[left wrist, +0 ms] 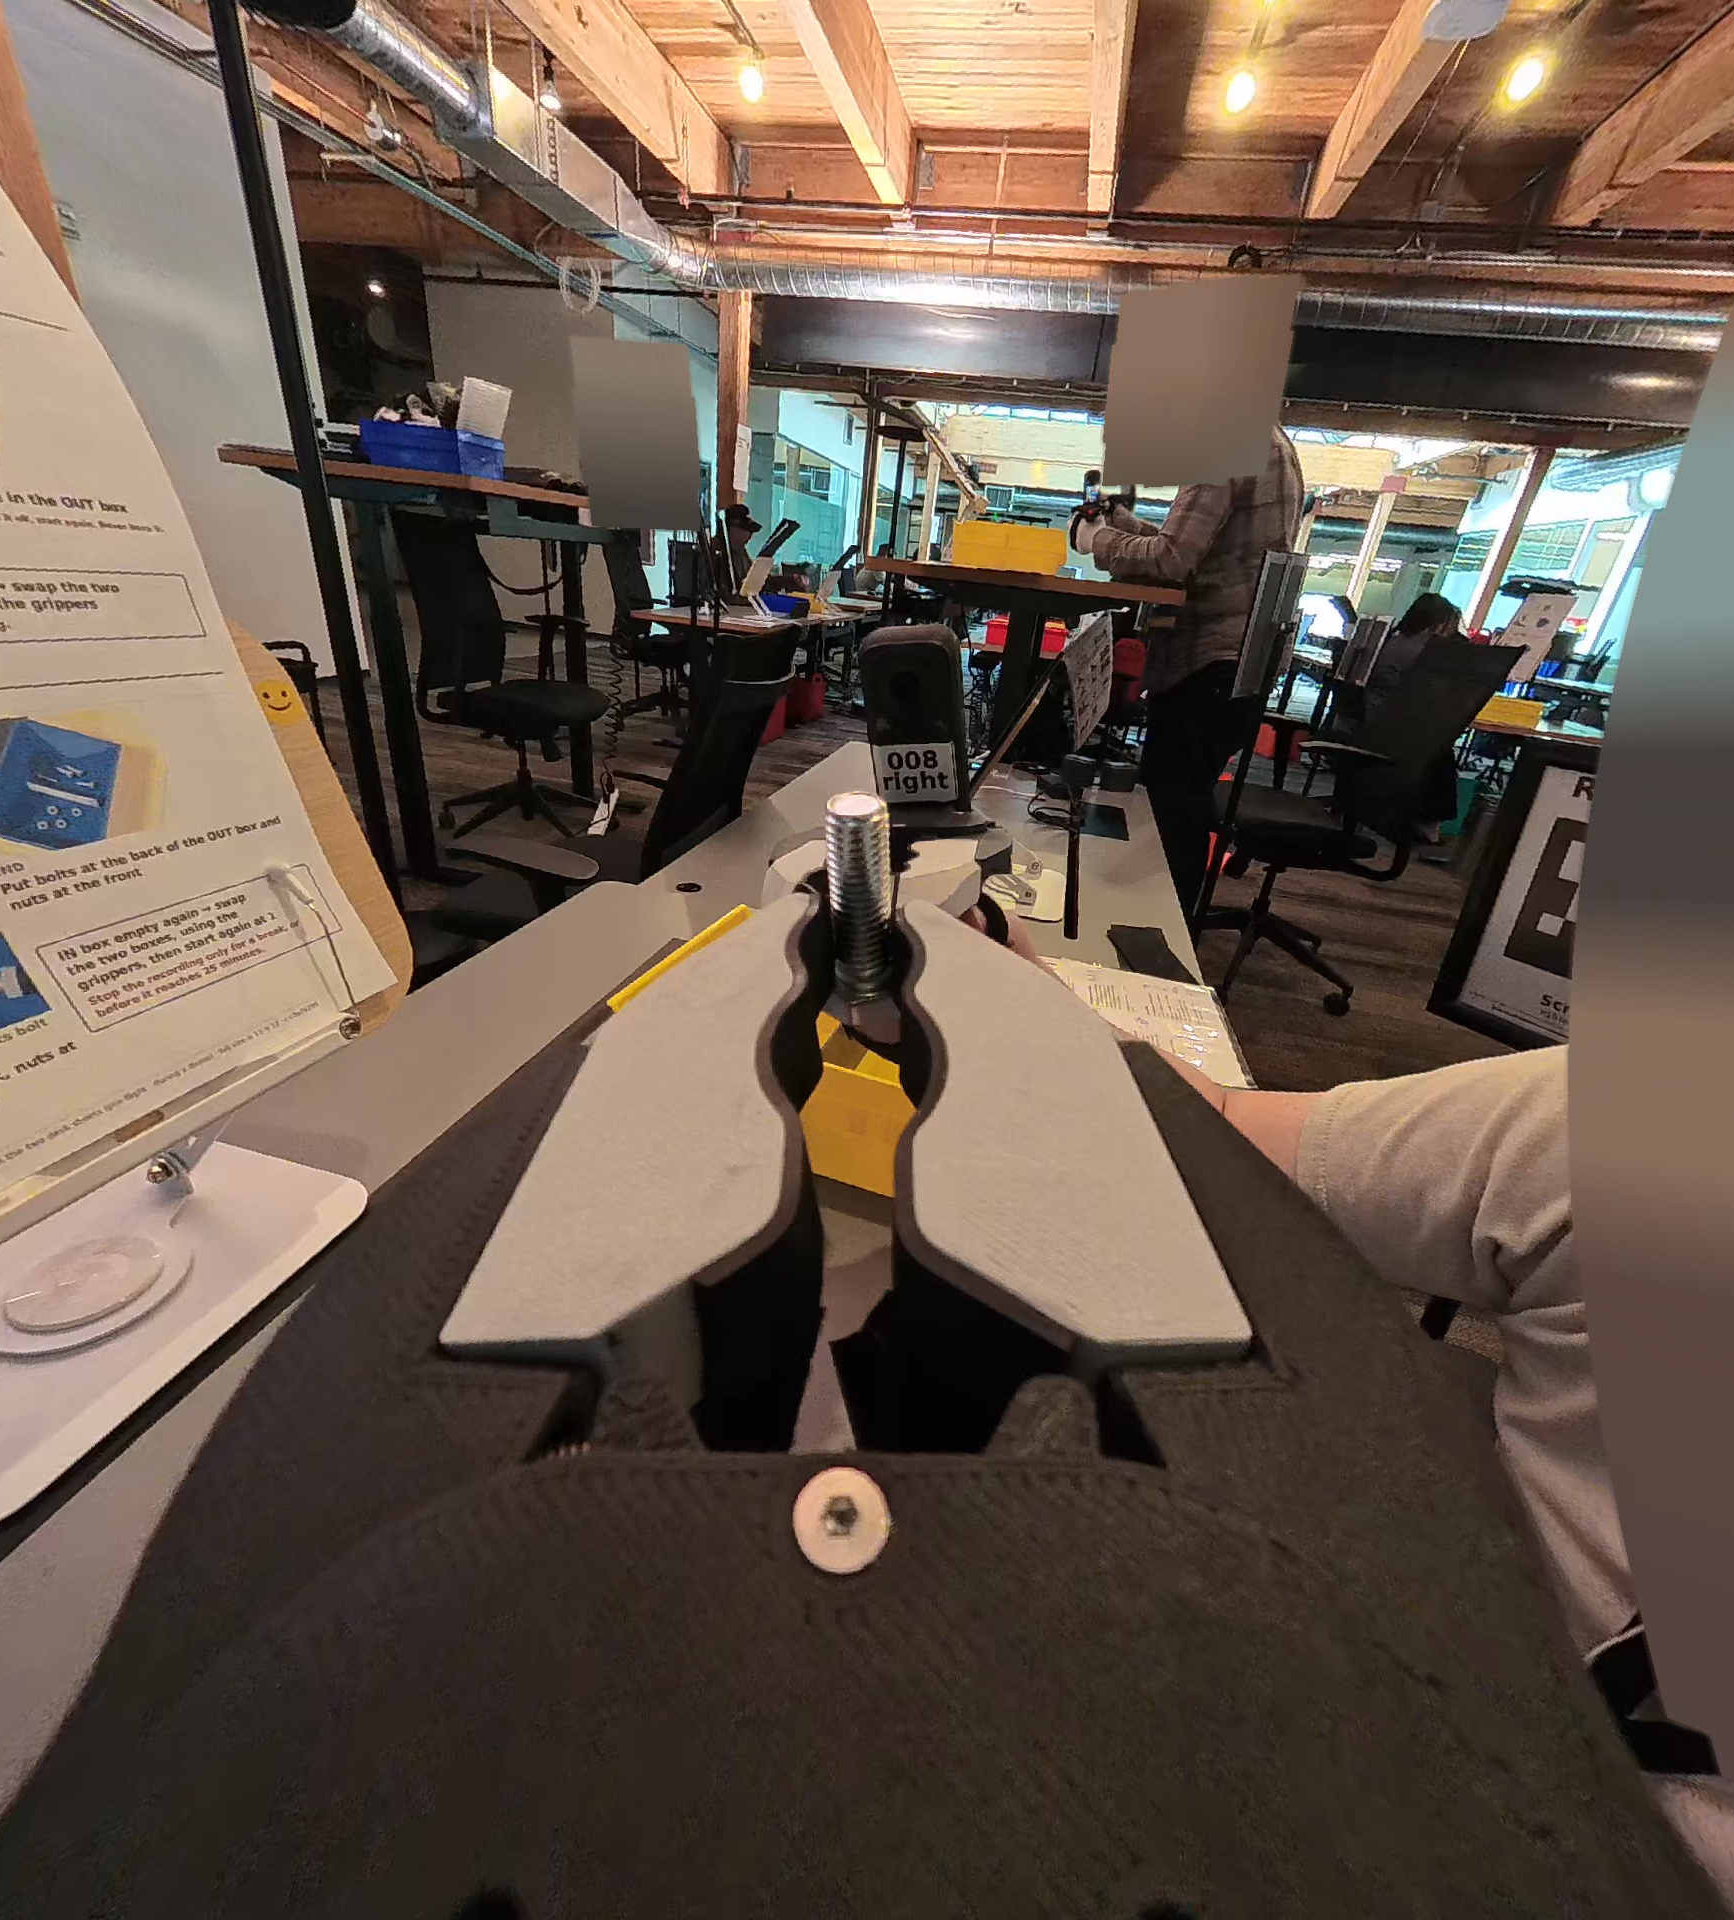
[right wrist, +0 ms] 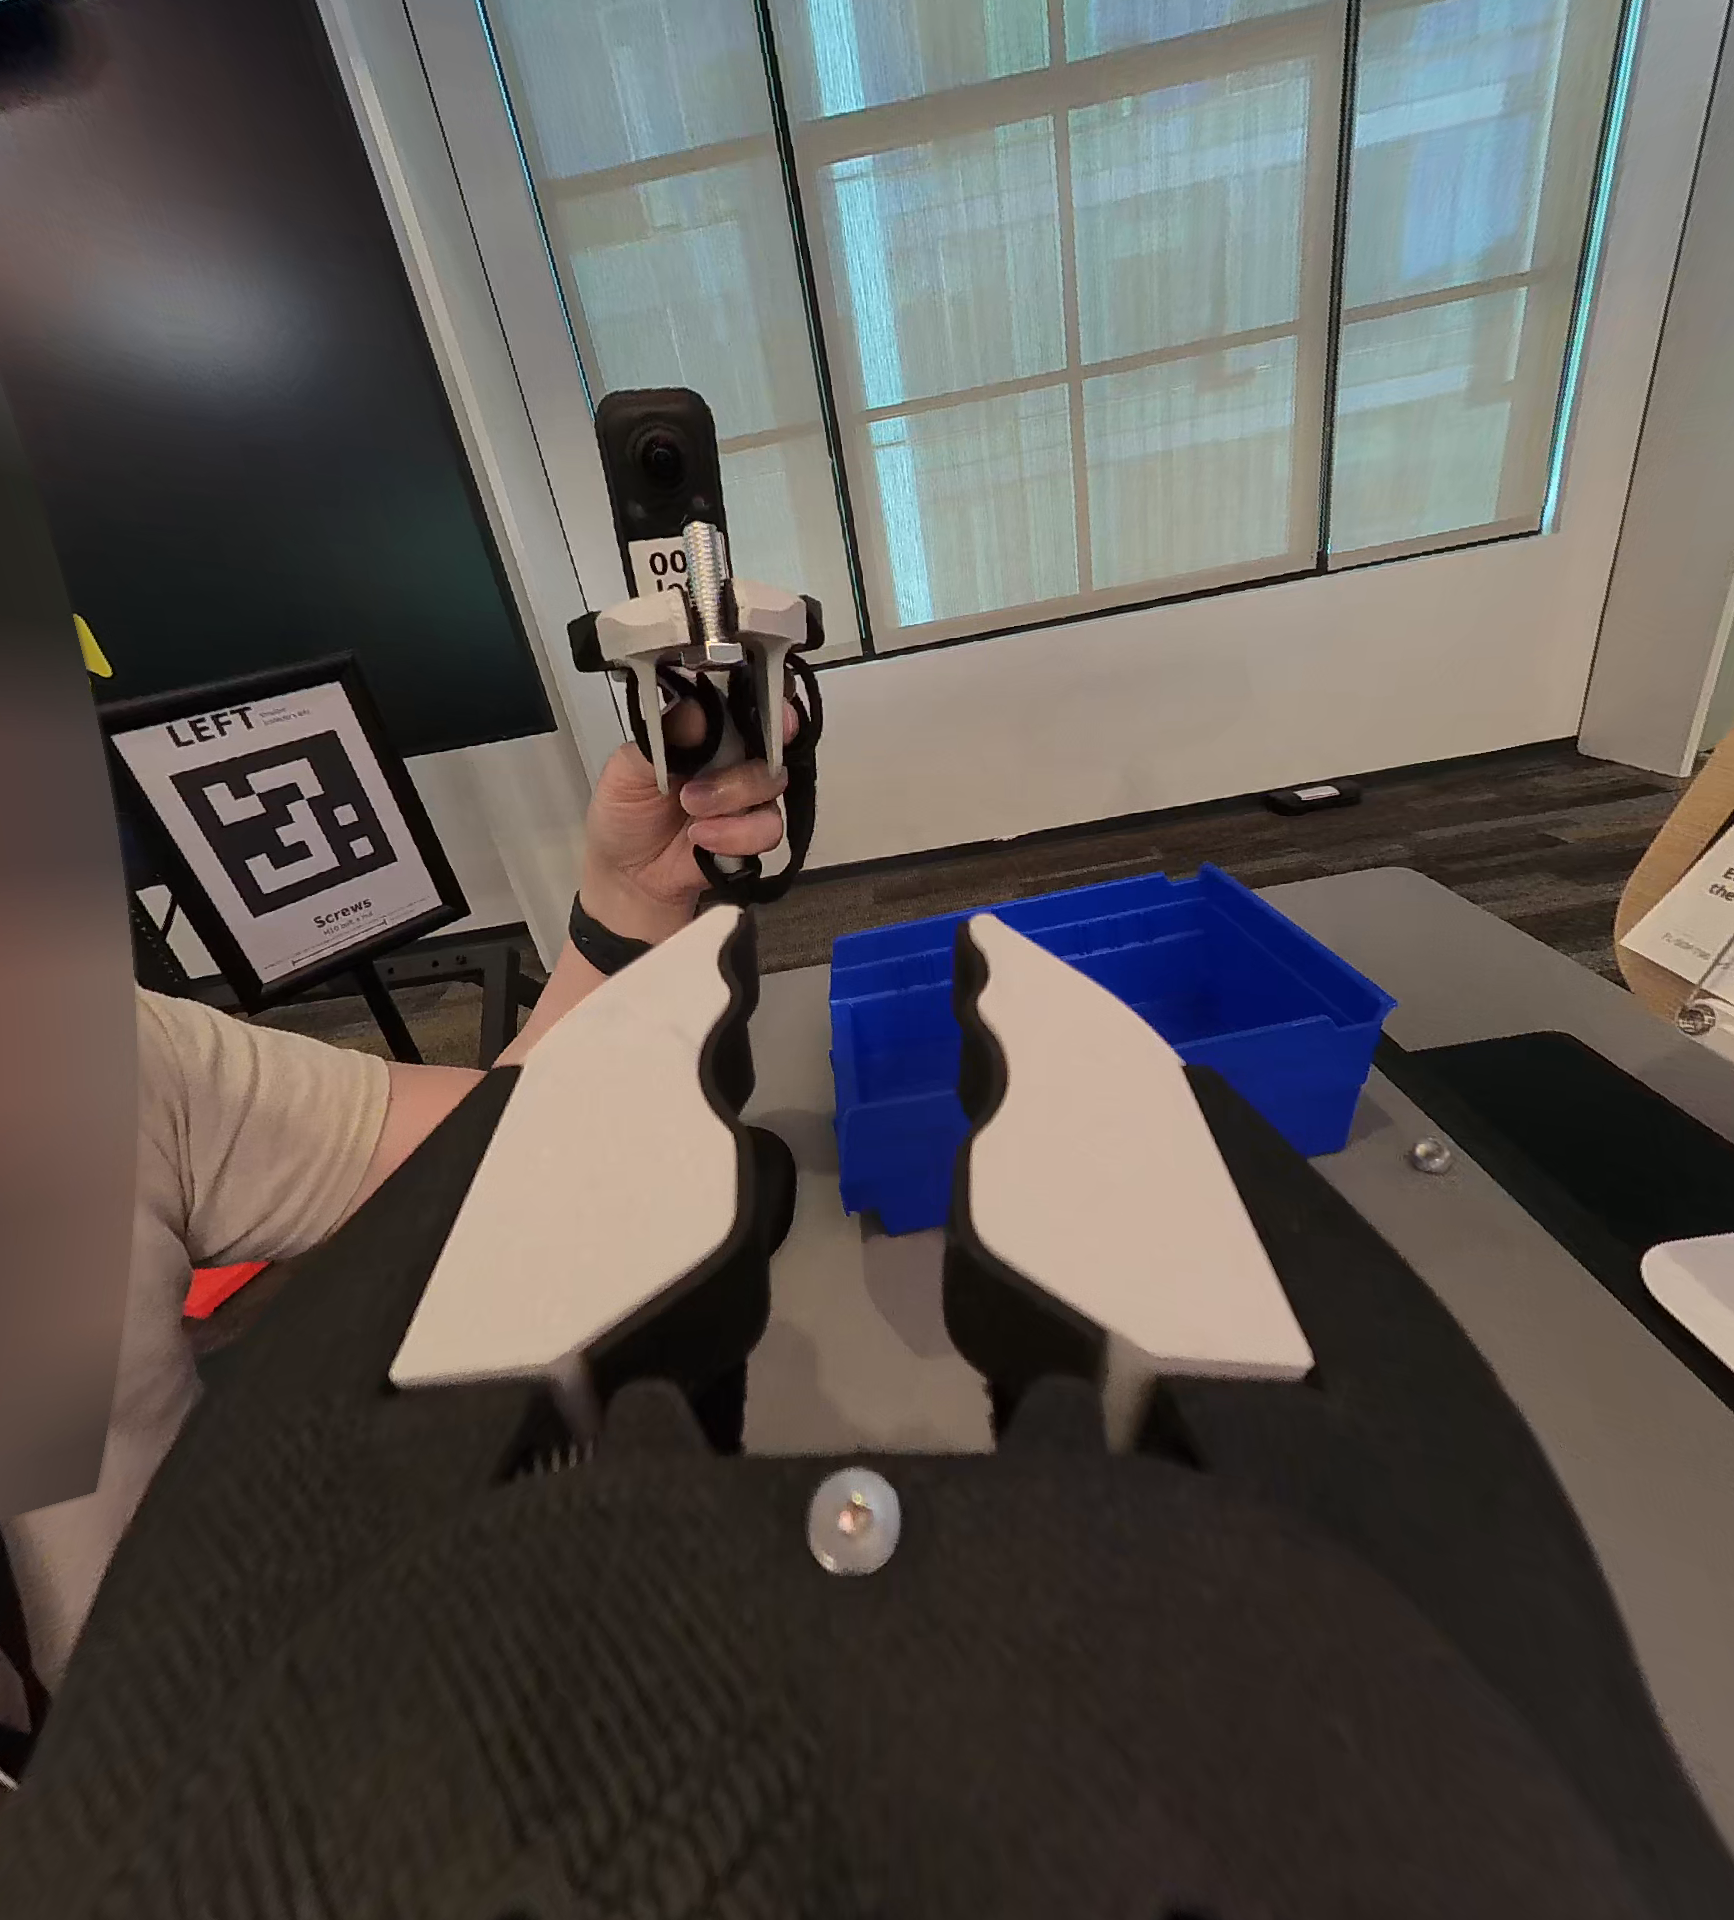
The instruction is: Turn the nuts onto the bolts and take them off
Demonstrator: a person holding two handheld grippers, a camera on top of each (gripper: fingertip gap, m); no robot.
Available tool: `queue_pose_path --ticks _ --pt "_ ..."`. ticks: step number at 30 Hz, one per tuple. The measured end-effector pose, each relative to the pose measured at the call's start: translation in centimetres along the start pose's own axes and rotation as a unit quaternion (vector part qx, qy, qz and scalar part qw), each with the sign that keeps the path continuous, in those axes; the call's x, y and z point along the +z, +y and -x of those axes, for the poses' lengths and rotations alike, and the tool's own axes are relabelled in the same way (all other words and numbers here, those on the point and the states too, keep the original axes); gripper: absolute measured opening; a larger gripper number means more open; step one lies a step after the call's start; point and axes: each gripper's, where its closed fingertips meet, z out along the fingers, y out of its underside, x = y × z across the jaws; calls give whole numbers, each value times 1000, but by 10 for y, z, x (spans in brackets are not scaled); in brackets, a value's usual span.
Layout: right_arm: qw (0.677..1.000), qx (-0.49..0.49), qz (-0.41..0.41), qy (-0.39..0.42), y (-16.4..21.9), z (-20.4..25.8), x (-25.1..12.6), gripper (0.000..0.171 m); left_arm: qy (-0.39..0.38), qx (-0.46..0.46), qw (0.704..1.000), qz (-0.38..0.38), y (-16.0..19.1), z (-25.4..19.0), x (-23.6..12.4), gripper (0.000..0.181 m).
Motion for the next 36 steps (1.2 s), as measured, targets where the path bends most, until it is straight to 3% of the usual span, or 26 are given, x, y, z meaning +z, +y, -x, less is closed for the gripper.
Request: queue_pose_path --ticks 15,19,23,28,31,36 --pt "993 -78 73 50 37 -10 23 38 -16 10 1000 -16 -10 1 -10 9" --pt "973 -185 102 98 66 -19 42 41 -29 25 999 -24 -17 -1 -18 9" --pt "952 -238 162 108 121 -33 74 41 -61 50 996 -33 -27 1 -31 9" --pt "924 -261 229 162 165 -124 110 39 -54 52 997 -37 -31 -3 -36 10" --pt "921 -213 239 224 180 -193 129 35 -56 48 997 -35 -30 -1 -37 9" --pt "887 -205 310 272 213 -259 155 36 -50 29 997 -49 -33 4 -43 10"
